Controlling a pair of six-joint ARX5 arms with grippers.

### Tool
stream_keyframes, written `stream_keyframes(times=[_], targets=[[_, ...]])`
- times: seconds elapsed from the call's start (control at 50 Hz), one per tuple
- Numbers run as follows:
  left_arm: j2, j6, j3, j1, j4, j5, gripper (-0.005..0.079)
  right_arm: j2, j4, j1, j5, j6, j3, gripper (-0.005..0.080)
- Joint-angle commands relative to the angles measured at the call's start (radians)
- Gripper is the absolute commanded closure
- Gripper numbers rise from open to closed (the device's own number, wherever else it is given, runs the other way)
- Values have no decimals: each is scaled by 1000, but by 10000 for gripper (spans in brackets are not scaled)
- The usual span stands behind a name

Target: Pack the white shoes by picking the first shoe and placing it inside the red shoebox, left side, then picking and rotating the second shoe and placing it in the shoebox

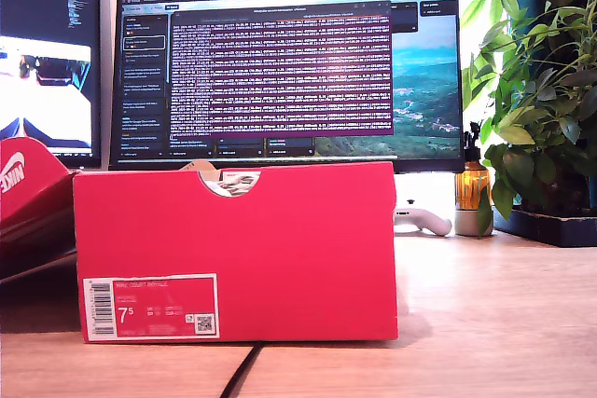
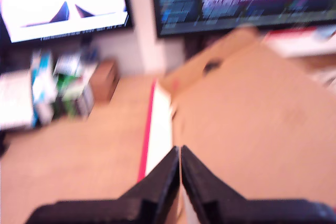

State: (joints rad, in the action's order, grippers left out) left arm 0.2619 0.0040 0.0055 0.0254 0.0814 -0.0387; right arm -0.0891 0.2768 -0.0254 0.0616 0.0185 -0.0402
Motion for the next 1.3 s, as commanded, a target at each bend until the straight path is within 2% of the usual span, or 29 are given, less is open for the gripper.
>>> stream_keyframes(times=[0.0,0.14,0.26,0.7,0.84,1.08,1.28], targets=[[-1,-14,-32,-4,-15,5,761,1,23,2,3,8,-10,763],[-2,-35,-32,-4,5,3,761,60,56,12,-2,0,-19,763],[-2,-39,-32,-4,24,2,761,88,37,11,-50,-46,-18,763],[-2,-43,-31,-3,20,-10,761,86,-43,12,-35,-58,11,763],[-2,-82,-31,-3,-30,-10,761,75,-41,12,-35,-14,10,763],[-2,-87,-31,-3,-165,-10,761,75,-46,12,-36,-18,10,763],[-2,-113,-31,-3,-191,-10,761,75,-47,12,-36,-18,10,763]])
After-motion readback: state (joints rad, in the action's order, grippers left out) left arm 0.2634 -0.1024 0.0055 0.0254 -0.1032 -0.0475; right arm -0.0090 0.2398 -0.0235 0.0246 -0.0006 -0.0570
